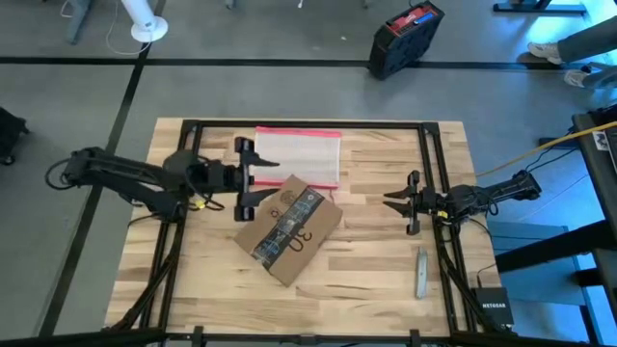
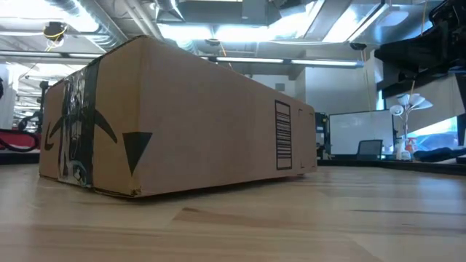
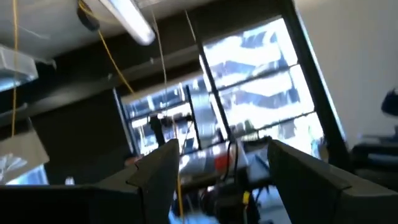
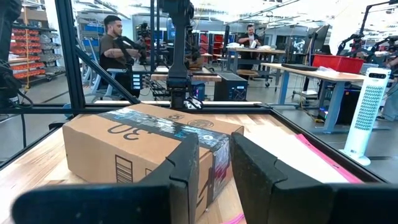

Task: Unpack boxes
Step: Open the cardboard box using the gray cutter

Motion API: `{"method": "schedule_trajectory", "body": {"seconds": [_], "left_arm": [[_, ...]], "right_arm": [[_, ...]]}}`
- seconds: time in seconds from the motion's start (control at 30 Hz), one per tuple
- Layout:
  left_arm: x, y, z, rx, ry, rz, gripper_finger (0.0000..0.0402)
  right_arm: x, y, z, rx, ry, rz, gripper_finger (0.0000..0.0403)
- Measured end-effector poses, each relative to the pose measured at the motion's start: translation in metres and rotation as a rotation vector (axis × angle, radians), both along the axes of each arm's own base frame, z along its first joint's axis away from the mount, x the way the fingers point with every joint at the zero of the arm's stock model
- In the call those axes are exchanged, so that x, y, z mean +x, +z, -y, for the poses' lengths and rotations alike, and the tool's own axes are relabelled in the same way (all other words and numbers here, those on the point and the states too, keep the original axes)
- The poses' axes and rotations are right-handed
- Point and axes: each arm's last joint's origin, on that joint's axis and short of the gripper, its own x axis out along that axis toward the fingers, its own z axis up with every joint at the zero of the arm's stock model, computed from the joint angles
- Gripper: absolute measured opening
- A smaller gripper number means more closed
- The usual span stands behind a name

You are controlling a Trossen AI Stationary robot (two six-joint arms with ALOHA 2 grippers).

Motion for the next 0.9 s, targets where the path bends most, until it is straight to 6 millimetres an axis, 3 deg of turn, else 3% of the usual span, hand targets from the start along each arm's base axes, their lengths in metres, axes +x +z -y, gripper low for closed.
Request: {"method": "schedule_trajectory", "body": {"seconds": [0.13, 0.27, 0.5, 0.9], "left_arm": [[0.002, 0.019, -0.010, -0.042, 0.076, -0.123, 0.0235], [0.002, 0.022, -0.025, -0.097, 0.166, -0.287, 0.0235], [0.000, -0.004, -0.044, -0.216, 0.257, -0.561, 0.0235], [0.006, -0.045, -0.044, -0.332, 0.299, -0.900, 0.0235]], "right_arm": [[0.000, 0.000, 0.000, 0.000, 0.000, 0.000, 0.0083], [0.000, 0.000, 0.000, 0.000, 0.000, 0.000, 0.0083], [0.000, 0.000, 0.000, 0.000, 0.000, 0.000, 0.0083], [0.000, 0.000, 0.000, 0.000, 0.000, 0.000, 0.0083]]}}
